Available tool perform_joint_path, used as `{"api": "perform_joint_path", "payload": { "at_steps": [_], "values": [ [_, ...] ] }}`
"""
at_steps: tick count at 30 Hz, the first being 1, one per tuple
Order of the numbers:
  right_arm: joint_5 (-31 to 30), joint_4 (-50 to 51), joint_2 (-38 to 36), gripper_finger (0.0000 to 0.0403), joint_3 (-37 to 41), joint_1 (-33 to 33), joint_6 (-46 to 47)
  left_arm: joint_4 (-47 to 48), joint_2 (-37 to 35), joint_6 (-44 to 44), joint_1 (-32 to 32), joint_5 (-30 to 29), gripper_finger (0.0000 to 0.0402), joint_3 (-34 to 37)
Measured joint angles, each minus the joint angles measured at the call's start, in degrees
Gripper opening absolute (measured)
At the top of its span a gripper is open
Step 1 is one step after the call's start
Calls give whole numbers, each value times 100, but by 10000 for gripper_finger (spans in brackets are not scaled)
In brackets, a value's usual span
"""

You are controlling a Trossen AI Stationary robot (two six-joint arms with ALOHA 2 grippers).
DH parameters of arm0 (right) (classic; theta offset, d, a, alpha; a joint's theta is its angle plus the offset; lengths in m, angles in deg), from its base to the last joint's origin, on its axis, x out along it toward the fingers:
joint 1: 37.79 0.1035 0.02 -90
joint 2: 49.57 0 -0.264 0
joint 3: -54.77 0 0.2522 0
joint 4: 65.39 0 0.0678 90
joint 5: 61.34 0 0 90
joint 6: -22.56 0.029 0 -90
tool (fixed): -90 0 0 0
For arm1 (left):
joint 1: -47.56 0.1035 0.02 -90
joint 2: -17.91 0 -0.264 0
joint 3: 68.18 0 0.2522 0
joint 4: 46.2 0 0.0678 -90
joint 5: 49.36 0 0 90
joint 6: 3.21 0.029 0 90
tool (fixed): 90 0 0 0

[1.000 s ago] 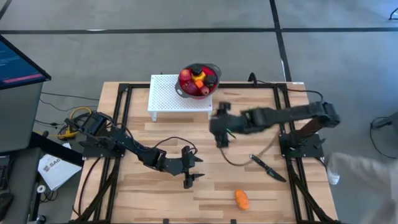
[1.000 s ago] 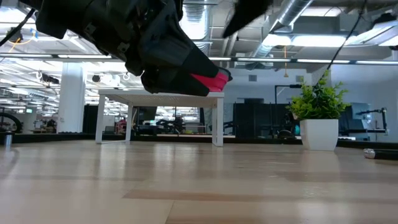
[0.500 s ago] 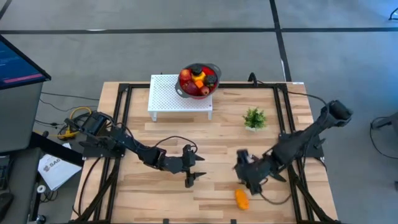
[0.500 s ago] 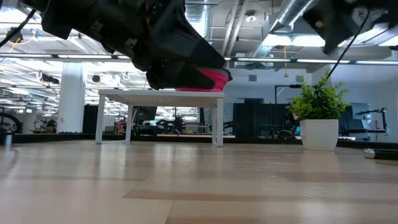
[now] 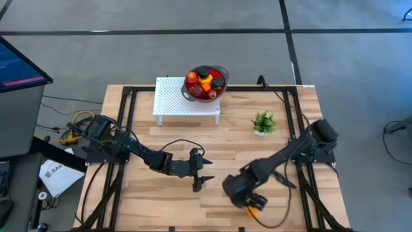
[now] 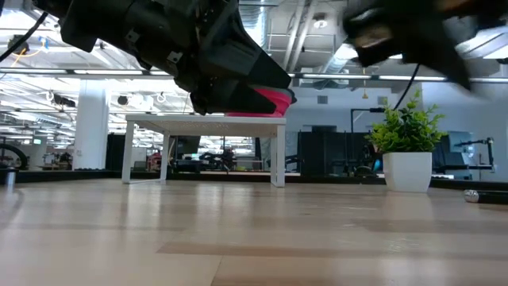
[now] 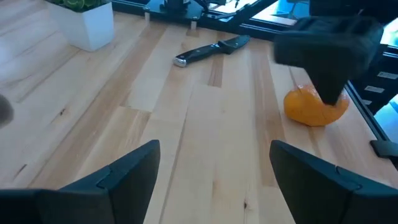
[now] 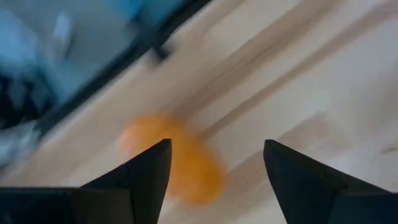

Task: Pick & Place Fruit
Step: Put the yellow mango into the red strainer bowl on the shelf

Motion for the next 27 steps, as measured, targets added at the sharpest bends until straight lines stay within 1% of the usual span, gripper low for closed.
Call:
{"api": "perform_joint_path", "payload": {
  "at_steps": [1, 3, 6, 9, 12, 17, 22, 25, 27],
  "values": [
    [3, 443, 125, 247, -181, 106, -270, 0, 0, 0, 0, 1, 296, 0],
    [10, 1021, 354, 248, -454, 311, -606, 0, 0, 0, 1, 1, 296, 3],
    [22, 1456, 611, 259, -619, 577, -885, 2, 0, 0, 1, 1, 296, 7],
    [-28, 1371, 726, 280, -625, 755, -1114, 2, 0, 2, -1, 6, 296, 7],
    [-313, 1156, 758, 310, -623, 831, -1152, 2, 0, 4, -1, 8, 296, 7],
    [-439, 1057, 751, 351, -619, 893, -1150, 2, 0, 60, 5, 11, 296, 7],
    [-435, 1094, 753, 360, -516, 1114, -1330, 0, 0, 107, 7, 26, 296, 7],
    [-433, 1055, 753, 355, -518, 1235, -1311, 0, 0, 107, 7, 23, 296, 7],
    [-433, 1037, 753, 351, -518, 1272, -1134, 0, 0, 107, 7, 23, 296, 7]
  ]
}}
